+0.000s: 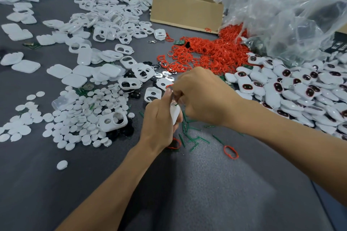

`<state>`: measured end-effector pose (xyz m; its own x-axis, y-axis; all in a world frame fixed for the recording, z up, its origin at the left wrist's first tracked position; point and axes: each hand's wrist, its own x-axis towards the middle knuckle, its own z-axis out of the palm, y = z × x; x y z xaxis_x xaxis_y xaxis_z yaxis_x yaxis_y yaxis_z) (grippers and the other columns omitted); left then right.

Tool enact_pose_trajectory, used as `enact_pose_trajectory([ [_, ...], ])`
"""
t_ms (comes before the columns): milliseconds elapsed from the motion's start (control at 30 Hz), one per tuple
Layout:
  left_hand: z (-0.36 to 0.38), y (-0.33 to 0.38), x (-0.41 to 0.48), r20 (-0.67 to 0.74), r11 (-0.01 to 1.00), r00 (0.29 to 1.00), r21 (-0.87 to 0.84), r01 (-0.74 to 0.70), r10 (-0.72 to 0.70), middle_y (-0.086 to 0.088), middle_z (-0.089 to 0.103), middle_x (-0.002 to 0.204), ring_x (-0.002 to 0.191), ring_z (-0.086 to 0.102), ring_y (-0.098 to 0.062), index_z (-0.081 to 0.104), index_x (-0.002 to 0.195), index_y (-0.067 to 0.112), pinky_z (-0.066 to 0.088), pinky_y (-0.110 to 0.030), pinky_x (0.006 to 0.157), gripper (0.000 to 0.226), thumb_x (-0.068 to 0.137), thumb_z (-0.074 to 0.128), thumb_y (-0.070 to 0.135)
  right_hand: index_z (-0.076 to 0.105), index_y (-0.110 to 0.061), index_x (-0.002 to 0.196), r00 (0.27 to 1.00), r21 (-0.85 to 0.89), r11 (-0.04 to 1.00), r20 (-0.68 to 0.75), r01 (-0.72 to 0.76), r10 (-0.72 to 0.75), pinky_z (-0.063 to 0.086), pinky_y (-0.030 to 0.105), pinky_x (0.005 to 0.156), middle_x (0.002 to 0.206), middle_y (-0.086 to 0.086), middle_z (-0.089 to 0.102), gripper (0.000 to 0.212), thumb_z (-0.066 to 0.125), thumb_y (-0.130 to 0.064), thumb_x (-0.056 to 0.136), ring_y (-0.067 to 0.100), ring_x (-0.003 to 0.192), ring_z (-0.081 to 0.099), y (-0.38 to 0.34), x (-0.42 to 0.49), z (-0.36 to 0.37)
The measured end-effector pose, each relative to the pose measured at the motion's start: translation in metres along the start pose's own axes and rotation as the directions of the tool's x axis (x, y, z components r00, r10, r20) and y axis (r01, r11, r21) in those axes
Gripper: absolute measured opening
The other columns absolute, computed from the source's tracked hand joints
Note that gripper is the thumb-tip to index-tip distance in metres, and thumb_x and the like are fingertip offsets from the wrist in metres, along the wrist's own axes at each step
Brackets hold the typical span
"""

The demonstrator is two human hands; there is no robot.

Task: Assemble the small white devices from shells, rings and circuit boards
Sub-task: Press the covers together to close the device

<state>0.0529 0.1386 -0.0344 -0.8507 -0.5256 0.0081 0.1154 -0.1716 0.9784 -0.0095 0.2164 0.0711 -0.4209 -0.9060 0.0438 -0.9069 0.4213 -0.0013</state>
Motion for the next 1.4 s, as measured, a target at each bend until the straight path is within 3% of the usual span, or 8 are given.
enact_pose_trajectory([
  [100,0.0,-0.001,-0.001,0.007,0.999,0.999,0.017,-0.045,0.045,-0.01,0.05,0.05,0.045,0.044,-0.02,0.05,0.057,0.0,0.031,-0.022,0.039,0.062,0.09,0.034,0.049,0.064,-0.01,0.072,0.999,0.093,0.995,-0.012,-0.041,0.042,0.048,0.039,0.062,0.075,0.012,0.058,0.011,0.056,-0.003,0.072,0.036,0.07,0.054,0.003,0.001,0.0],
  [233,-0.002,-0.005,-0.001,0.023,0.986,0.991,0.099,-0.136,0.135,-0.014,0.049,0.046,0.038,0.039,-0.015,0.05,0.054,0.002,0.029,-0.023,0.041,0.063,0.094,0.031,0.048,0.072,-0.005,0.073,0.997,0.184,0.98,0.001,-0.072,0.073,0.053,0.038,0.067,0.07,0.014,0.068,0.019,0.055,0.001,0.07,0.031,0.072,0.061,0.007,0.0,0.002],
  [367,-0.005,-0.007,0.0,0.042,0.965,0.981,0.173,-0.196,0.192,-0.022,0.05,0.05,0.038,0.041,-0.017,0.053,0.054,0.006,0.028,-0.024,0.047,0.068,0.091,0.028,0.057,0.073,-0.004,0.072,0.996,0.232,0.969,0.006,-0.086,0.087,0.054,0.039,0.067,0.069,0.015,0.069,0.018,0.057,0.003,0.07,0.031,0.071,0.064,0.009,0.0,0.0],
  [700,-0.005,-0.01,0.001,0.056,0.948,0.969,0.201,-0.246,0.239,-0.011,0.048,0.044,0.038,0.041,-0.017,0.05,0.05,0.004,0.027,-0.025,0.05,0.071,0.091,0.027,0.057,0.075,-0.007,0.074,0.994,0.284,0.953,0.008,-0.105,0.107,0.055,0.038,0.068,0.071,0.012,0.071,0.022,0.057,0.004,0.073,0.027,0.071,0.066,0.008,-0.001,-0.003],
  [933,-0.006,-0.01,0.0,0.082,0.958,0.978,0.205,-0.202,0.189,-0.022,0.05,0.049,0.039,0.041,-0.019,0.053,0.057,0.006,0.027,-0.025,0.049,0.068,0.091,0.026,0.058,0.072,-0.012,0.075,0.998,0.186,0.981,0.0,-0.06,0.061,0.053,0.038,0.065,0.073,0.011,0.066,0.019,0.056,-0.001,0.071,0.031,0.071,0.061,0.005,-0.006,0.0],
  [1167,-0.006,-0.009,0.0,0.02,0.967,0.986,0.197,-0.164,0.164,-0.025,0.056,0.056,0.05,0.054,-0.029,0.058,0.064,0.007,0.039,-0.034,0.05,0.067,0.09,0.027,0.06,0.062,-0.008,0.072,0.999,0.103,0.994,-0.049,0.025,-0.02,0.048,0.044,0.065,0.076,0.008,0.058,0.008,0.056,-0.005,0.076,0.034,0.072,0.055,0.002,-0.009,0.003],
  [1400,-0.004,-0.005,-0.004,0.069,0.968,0.977,0.137,-0.209,0.201,-0.014,0.047,0.044,0.035,0.038,-0.013,0.047,0.052,-0.004,0.027,-0.019,0.041,0.067,0.097,0.028,0.042,0.075,-0.006,0.074,0.999,0.288,0.957,-0.01,-0.035,0.039,0.052,0.036,0.068,0.071,0.011,0.072,0.024,0.054,0.004,0.069,0.028,0.071,0.066,0.01,-0.005,0.0],
])
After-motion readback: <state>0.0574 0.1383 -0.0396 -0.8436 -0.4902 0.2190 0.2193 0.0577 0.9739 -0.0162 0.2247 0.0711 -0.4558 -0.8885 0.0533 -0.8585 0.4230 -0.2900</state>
